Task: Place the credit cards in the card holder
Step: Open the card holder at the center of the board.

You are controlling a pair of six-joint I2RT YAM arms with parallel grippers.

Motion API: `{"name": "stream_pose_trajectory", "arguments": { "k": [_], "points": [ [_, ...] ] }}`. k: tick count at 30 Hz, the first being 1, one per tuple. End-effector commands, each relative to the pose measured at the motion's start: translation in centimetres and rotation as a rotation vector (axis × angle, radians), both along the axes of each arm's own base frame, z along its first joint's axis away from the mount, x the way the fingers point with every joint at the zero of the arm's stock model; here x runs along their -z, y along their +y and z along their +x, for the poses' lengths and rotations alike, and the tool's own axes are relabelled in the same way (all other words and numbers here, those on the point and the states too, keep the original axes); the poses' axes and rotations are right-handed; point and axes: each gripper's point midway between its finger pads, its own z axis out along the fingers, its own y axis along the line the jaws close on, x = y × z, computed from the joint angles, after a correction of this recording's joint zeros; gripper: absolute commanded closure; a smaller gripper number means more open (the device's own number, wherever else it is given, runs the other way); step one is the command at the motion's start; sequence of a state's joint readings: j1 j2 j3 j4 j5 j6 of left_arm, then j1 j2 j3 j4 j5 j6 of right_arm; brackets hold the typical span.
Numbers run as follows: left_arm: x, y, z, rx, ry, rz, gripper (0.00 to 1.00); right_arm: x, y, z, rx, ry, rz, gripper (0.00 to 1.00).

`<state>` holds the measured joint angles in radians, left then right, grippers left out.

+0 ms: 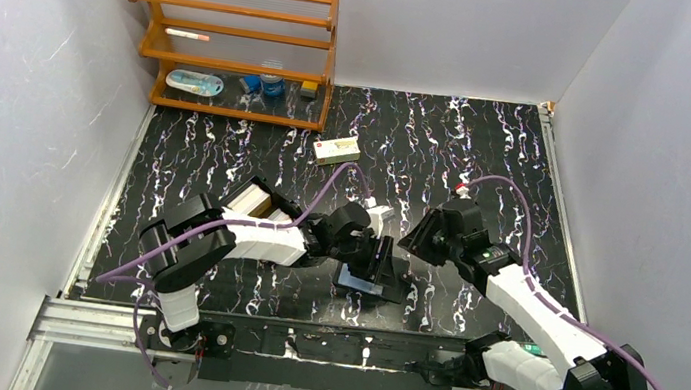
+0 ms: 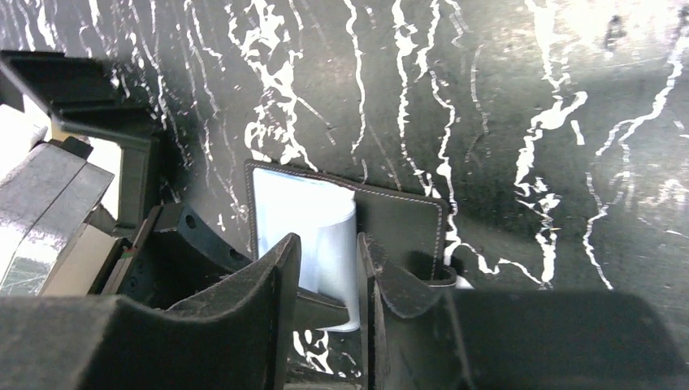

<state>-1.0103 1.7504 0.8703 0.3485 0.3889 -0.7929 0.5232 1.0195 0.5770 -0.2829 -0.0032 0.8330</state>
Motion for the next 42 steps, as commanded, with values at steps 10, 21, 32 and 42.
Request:
{"name": "stream_pose_trajectory", "arguments": {
  "k": [10,21,32,42],
  "points": [
    [-1.3,-1.4,-0.1,0.044,-0.059,-0.051,0.57,-3.8,5.7,1.4,-0.232,-0.029,0.184,0.61],
    [-2.2,-0.7,0.0,0.040,-0.106,0.003,0.57,2.6,4.0,-0.6,-0.174,0.198,0.052,0.63],
    [-5.2,5.4,1.6,-0.117,-0.205,0.223,0.51,4.2,-0.1,-2.4,-0.120,0.193,-0.112,0.67],
    [-10.0,15.2,7.4,-0.214,-0.469,0.592,0.35,4.4,-2.9,-2.9,-0.057,0.213,-0.238,0.68]
  ]
}}
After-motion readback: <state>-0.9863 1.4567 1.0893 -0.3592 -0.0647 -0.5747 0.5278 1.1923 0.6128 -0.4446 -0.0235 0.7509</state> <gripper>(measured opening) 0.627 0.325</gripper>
